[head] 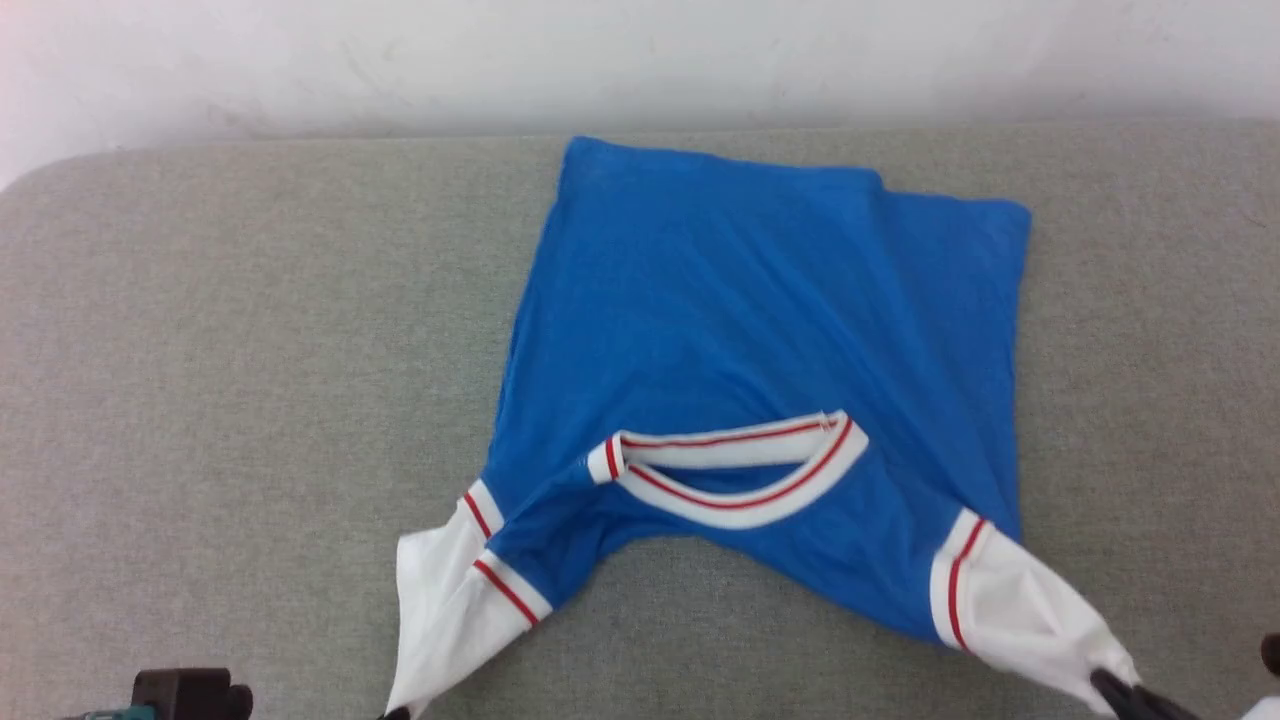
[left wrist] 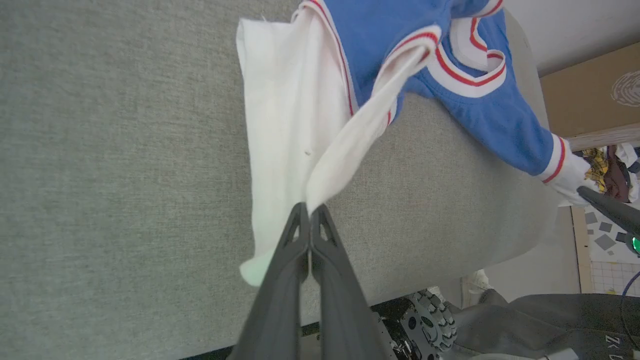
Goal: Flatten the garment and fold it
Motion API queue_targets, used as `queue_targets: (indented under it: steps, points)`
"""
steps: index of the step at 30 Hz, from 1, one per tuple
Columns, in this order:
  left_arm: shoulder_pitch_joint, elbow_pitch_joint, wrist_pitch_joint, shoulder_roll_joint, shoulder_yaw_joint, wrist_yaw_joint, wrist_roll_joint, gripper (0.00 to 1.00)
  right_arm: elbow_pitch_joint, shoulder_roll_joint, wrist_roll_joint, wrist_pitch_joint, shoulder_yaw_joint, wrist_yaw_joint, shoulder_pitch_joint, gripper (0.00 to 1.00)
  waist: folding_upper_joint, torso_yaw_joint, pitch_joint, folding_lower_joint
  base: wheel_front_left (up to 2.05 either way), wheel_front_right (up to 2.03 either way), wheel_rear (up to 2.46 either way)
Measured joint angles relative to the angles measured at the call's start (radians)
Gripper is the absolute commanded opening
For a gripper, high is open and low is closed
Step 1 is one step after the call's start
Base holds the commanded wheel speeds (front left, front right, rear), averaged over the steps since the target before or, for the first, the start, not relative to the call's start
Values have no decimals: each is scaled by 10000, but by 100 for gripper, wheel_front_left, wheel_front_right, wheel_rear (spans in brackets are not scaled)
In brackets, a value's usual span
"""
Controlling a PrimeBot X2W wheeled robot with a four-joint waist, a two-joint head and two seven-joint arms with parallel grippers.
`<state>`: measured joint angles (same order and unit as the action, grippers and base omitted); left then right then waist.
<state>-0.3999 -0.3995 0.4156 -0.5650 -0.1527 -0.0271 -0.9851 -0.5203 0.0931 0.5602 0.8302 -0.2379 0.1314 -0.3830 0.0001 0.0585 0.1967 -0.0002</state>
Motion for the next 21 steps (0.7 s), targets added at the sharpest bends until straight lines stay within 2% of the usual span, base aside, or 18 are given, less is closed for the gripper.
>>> queue_targets:
  steps: [7,12,13,15,16,21]
  points:
    - [-432,-476,253,-159,171,-278,-186,0,-211,35,242,853,-81,0,-709,0,0,15,-91,2,0,0,0]
    - [-446,-819,182,-186,265,-368,-94,0,-117,-2,-15,623,-17,0,-655,0,0,-2,-40,2,0,0,0]
    - [-438,-895,136,-188,265,-368,-54,0,-21,-4,-107,514,59,0,-585,25,-1,-5,-26,2,0,0,0]
    - [-396,-1020,107,-192,242,-395,63,0,267,-17,-318,245,199,0,-381,47,0,-18,4,2,0,0,0]
    - [-354,-1080,96,-190,219,-403,113,0,470,-19,-397,144,309,0,-269,100,0,-27,29,2,0,0,0]
    - [235,-1287,65,-138,25,-431,257,0,1657,-52,-830,-784,759,0,376,100,0,-63,161,2,0,0,0]
